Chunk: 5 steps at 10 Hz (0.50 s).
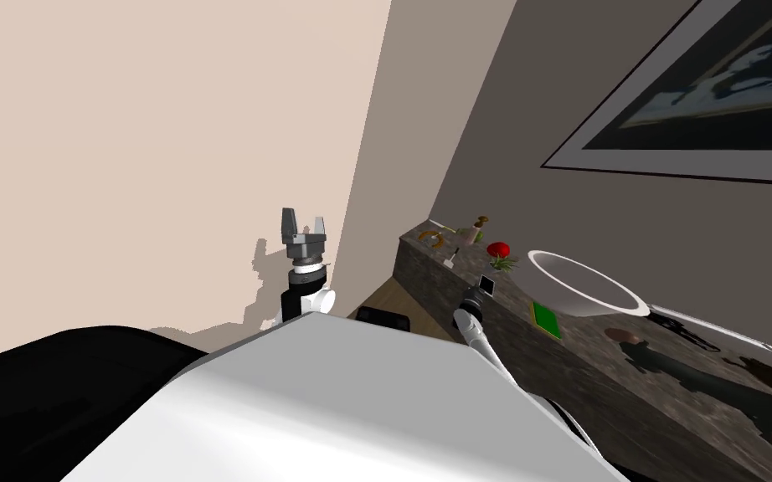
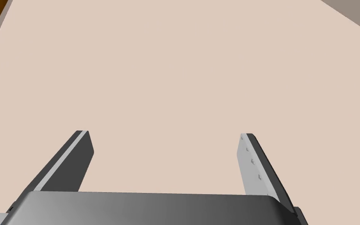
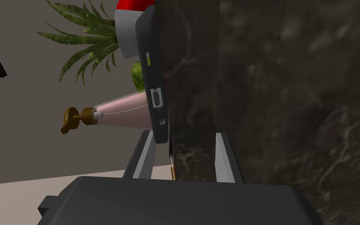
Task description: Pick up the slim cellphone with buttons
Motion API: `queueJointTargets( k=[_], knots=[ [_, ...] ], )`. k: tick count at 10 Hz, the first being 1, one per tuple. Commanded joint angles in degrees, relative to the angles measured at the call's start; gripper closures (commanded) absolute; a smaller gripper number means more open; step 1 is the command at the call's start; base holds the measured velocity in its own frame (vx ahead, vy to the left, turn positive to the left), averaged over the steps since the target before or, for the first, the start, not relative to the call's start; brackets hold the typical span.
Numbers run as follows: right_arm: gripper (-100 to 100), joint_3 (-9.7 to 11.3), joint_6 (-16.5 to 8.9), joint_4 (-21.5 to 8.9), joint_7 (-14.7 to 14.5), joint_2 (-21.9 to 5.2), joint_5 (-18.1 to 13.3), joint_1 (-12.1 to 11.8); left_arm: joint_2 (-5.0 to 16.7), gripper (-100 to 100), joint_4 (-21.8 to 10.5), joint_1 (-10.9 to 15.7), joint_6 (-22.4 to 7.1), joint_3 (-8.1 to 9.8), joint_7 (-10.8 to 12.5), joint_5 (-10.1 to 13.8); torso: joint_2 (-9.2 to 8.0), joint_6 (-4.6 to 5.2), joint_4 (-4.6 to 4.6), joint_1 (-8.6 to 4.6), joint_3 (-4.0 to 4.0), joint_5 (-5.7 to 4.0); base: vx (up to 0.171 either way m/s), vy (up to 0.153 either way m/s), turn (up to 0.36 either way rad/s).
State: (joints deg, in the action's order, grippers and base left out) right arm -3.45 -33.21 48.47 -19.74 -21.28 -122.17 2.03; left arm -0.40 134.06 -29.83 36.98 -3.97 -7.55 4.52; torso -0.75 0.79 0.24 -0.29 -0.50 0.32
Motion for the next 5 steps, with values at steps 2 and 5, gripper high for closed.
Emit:
queueJointTargets(
  k=[2,5],
  knots=[
    [100,3.67,-1.6,3.64,-4.29,3.89,0.27,-2.02,0.0,0,0.0,0.01,0.0,-0.01,0.0,0.0,-0.08,0.09,-0.09,-0.09,0.01,-0.1,0.046,-0.115,-0.178],
    [100,6.57,-2.35,6.45,-8.43,7.05,0.51,-3.35,0.0,0,0.0,0.0,0.0,0.0,0.0,0.0,-0.32,0.45,-0.51,-0.37,0.1,-0.55,0.038,-0.107,-0.193]
  ],
)
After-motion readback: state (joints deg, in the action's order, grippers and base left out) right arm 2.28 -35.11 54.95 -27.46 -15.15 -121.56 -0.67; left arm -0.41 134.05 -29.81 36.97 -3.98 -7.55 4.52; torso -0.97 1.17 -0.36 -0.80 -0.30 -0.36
